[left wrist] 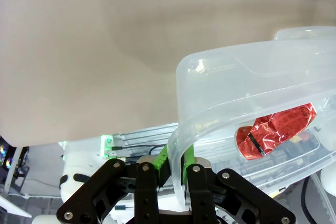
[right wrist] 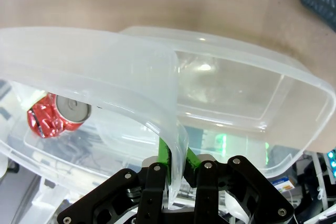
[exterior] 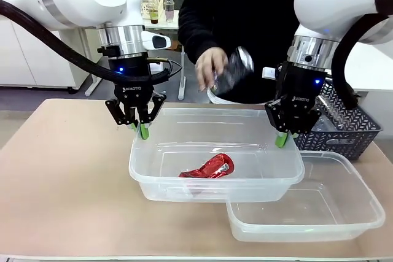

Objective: Sort the waste into each basket.
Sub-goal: Offer the picked Organizing box to the human.

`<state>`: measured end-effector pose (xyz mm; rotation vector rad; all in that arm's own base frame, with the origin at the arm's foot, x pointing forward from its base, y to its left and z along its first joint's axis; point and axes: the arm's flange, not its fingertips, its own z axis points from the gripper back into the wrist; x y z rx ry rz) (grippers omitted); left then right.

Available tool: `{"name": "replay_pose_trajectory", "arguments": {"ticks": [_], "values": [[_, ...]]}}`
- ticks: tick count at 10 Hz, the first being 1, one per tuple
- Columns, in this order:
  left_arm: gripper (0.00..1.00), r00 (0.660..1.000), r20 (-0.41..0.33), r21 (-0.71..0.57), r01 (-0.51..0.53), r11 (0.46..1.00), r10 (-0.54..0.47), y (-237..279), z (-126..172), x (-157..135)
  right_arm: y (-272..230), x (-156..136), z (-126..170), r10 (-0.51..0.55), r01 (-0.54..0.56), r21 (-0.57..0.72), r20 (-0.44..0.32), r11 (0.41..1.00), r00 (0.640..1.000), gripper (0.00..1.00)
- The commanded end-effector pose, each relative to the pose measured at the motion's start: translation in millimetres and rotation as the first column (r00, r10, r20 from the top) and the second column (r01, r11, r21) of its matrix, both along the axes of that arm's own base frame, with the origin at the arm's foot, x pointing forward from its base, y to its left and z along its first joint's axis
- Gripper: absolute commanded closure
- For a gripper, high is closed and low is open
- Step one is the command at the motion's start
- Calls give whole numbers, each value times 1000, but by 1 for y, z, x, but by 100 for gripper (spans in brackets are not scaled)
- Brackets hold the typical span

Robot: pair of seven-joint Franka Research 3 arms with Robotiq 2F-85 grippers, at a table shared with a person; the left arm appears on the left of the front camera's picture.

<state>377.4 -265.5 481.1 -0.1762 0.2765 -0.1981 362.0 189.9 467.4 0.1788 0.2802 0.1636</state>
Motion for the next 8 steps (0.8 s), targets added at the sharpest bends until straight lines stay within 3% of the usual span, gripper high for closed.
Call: {"name": "replay_pose_trajectory", "arguments": {"ticks": [1, 8], "values": [[93, 1000, 7, -2, 3, 1000, -3, 1, 2, -1, 0, 1, 1, 0, 0, 9, 14, 1000, 1000, 94], [93, 1000, 7, -2, 3, 1000, -3, 1, 2, -1, 0, 1, 1, 0, 0, 9, 14, 1000, 1000, 94]]}}
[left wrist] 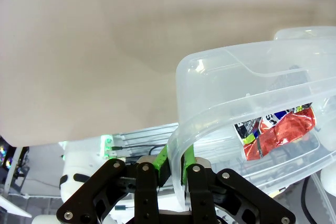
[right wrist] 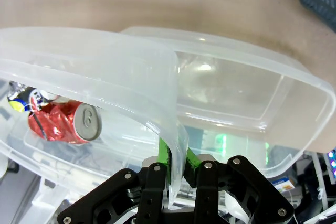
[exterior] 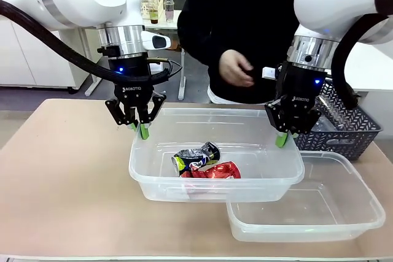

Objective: Sort the waste into each basket.
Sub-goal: Offer the picked Organizing box to the human.

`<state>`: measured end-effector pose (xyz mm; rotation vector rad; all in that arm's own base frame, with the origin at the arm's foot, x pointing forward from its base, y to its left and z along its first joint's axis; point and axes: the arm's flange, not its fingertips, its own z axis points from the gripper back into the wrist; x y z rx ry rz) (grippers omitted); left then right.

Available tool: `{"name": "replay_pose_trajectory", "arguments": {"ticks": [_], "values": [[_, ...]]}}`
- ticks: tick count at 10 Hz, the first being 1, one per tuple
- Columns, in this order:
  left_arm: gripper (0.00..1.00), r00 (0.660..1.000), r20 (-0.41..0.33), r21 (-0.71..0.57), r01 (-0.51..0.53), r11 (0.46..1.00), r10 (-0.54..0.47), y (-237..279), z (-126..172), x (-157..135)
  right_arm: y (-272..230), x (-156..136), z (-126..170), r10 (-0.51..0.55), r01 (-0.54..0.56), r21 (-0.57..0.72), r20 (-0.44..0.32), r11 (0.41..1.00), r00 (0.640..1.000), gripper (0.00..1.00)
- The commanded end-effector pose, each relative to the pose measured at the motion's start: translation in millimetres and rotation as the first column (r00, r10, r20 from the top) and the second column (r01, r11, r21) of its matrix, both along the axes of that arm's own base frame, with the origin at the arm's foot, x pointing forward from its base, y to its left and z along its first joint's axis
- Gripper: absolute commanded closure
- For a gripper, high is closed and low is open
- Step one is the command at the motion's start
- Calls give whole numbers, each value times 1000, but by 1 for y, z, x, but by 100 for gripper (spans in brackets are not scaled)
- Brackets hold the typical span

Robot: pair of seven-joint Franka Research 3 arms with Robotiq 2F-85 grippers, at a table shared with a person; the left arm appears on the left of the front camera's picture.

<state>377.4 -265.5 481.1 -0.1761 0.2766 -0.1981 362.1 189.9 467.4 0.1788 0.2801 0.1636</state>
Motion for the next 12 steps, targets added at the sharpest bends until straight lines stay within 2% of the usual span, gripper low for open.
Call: {"name": "replay_pose_trajectory", "arguments": {"ticks": [1, 12], "values": [[93, 1000, 7, -2, 3, 1000, -3, 1, 2, -1, 0, 1, 1, 0, 0, 9, 13, 1000, 1000, 94], [93, 1000, 7, -2, 3, 1000, -3, 1, 2, -1, 0, 1, 1, 0, 0, 9, 13, 1000, 1000, 94]]}}
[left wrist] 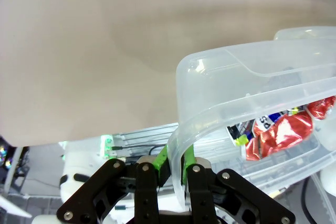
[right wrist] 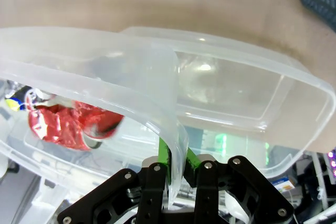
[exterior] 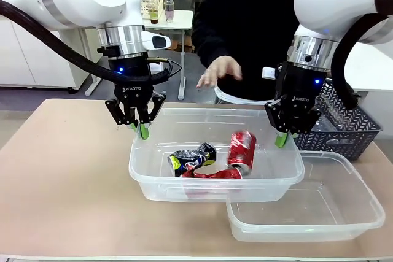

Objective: Sort the waste into each basket.
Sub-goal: Offer the picked Organizing box to the human.

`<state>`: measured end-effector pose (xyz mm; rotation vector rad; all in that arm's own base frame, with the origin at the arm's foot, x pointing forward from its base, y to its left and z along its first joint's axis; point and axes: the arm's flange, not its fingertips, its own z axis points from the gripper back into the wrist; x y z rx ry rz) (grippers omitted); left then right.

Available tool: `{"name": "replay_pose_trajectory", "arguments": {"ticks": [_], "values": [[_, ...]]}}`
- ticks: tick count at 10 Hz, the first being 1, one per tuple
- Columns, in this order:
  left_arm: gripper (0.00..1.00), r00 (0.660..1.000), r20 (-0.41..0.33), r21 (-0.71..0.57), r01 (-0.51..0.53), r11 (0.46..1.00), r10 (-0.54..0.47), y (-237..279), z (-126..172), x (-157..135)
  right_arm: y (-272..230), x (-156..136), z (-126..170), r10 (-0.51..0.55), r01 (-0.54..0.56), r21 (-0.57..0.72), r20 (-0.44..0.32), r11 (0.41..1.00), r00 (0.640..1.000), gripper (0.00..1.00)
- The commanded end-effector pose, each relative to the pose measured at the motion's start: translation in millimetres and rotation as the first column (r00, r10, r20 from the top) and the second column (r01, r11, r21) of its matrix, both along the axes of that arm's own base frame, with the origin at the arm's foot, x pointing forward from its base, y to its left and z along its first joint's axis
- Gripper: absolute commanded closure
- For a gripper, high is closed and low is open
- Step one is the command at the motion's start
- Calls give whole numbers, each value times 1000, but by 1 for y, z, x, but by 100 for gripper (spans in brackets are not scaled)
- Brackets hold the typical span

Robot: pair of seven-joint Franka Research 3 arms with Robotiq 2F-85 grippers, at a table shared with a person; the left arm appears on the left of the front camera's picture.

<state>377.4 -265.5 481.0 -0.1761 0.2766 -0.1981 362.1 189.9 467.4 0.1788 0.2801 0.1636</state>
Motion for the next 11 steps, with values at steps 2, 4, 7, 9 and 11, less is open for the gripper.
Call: {"name": "replay_pose_trajectory", "arguments": {"ticks": [2, 4, 7, 9, 11], "values": [[93, 1000, 7, -2, 3, 1000, -3, 1, 2, -1, 0, 1, 1, 0, 0, 9, 13, 1000, 1000, 94], [93, 1000, 7, -2, 3, 1000, -3, 1, 2, -1, 0, 1, 1, 0, 0, 9, 13, 1000, 1000, 94], [93, 1000, 7, -2, 3, 1000, -3, 1, 2, -1, 0, 1, 1, 0, 0, 9, 13, 1000, 1000, 94], [93, 1000, 7, -2, 3, 1000, -3, 1, 2, -1, 0, 1, 1, 0, 0, 9, 13, 1000, 1000, 94], [93, 993, 109, -12, -54, 998, 55, 5, 28, 19, 11, 32, 8, 28, -28, -27, -20, 999, 999, 94]]}}
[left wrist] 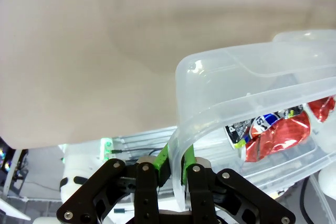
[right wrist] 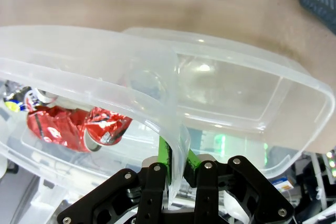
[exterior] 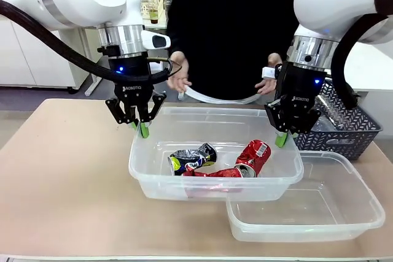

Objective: Sort the waste into each basket.
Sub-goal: Offer the picked Organizing box to the human.

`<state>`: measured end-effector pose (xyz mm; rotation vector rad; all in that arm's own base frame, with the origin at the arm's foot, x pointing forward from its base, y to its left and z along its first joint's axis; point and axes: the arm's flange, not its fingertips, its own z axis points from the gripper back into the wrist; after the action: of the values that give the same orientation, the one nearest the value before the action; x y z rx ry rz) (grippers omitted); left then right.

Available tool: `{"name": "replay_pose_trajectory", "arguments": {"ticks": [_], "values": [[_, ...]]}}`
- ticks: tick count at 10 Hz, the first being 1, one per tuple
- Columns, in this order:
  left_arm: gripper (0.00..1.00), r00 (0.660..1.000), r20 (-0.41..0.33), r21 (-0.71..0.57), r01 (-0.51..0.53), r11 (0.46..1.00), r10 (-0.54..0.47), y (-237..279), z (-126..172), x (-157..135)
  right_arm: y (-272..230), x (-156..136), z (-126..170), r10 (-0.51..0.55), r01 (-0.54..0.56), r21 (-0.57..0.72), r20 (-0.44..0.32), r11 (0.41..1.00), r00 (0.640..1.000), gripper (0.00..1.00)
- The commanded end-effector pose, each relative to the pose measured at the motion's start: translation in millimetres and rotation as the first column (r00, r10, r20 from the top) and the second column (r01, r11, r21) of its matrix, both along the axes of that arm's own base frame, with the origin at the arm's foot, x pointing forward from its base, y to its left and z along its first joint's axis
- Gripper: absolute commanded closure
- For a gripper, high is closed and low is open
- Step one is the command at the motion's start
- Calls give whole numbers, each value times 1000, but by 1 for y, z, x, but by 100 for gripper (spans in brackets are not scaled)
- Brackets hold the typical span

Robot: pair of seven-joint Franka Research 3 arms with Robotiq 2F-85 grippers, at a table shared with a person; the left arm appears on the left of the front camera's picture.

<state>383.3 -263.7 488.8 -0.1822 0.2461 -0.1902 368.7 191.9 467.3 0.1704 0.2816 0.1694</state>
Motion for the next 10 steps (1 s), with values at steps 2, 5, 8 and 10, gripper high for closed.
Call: {"name": "replay_pose_trajectory", "arguments": {"ticks": [2, 5, 8, 10], "values": [[93, 993, 113, -41, -16, 999, 21, 1, 53, 73, 20, 86, 32, 112, -115, -42, -66, 992, 991, 94], [93, 999, 37, -55, -10, 998, 12, -6, 48, 135, 22, 159, 40, 155, -162, -33, -146, 986, 977, 94], [93, 996, -63, -63, -67, 996, 63, 2, 14, 167, 13, 191, 21, 158, -144, 106, -138, 984, 978, 94], [93, 989, -101, -48, -116, 992, 111, 5, -2, 185, 5, 196, 1, 152, -127, 181, -133, 975, 979, 94]]}}
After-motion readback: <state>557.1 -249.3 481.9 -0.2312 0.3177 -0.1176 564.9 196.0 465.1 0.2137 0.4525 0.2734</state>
